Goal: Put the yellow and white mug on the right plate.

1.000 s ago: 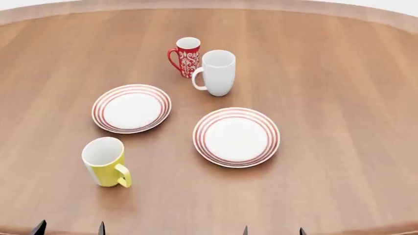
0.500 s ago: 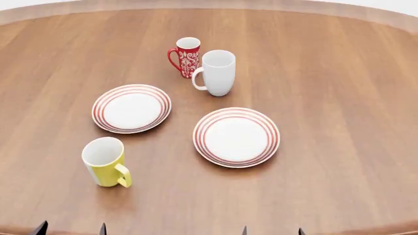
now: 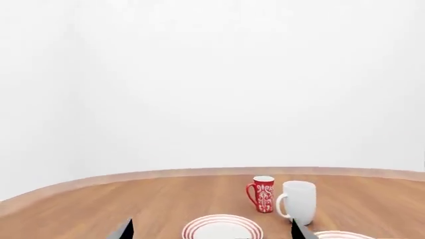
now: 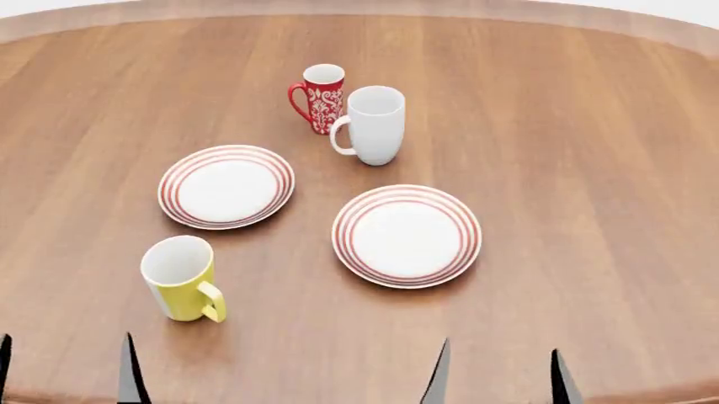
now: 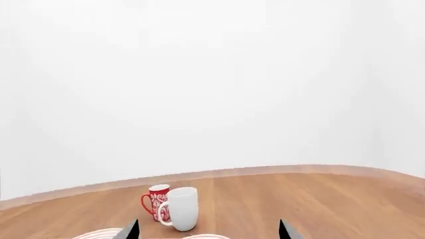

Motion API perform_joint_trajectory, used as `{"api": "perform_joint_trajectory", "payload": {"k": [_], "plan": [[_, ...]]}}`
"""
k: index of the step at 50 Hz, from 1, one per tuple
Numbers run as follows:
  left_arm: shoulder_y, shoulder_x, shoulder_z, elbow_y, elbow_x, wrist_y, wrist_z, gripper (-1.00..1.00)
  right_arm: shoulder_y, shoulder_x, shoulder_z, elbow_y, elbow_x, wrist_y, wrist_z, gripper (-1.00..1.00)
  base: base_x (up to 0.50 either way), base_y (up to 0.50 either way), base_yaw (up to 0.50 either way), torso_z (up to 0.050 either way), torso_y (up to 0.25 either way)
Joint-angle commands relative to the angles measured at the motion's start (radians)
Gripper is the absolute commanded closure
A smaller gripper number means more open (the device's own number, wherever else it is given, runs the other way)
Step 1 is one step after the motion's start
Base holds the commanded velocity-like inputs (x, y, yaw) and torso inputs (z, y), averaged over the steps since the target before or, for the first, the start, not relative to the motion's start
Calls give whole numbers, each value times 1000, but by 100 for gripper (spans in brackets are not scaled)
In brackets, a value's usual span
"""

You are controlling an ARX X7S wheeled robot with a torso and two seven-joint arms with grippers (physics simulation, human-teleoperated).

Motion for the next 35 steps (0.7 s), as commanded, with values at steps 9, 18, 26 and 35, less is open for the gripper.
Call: {"api": "perform_joint_trajectory", "payload": {"k": [9,18,26,35], "plan": [[42,-6,-28,70,84,396,-104,-100,-26,6,-16,-40,45,-392,-10,-100,0,444,0,0,0],[41,-21,-8,60,82,384,-112,-100,-27,22,-35,-39,50,-385,2,-100,0,500,0,0,0],[41,-31,6,59,80,368,-121,-100,-30,38,-61,-40,50,-386,-1,-100,0,145,0,0,0],[44,-41,17,62,82,373,-133,-100,-36,56,-85,-52,51,-392,-6,-100,258,0,0,0,0]]}}
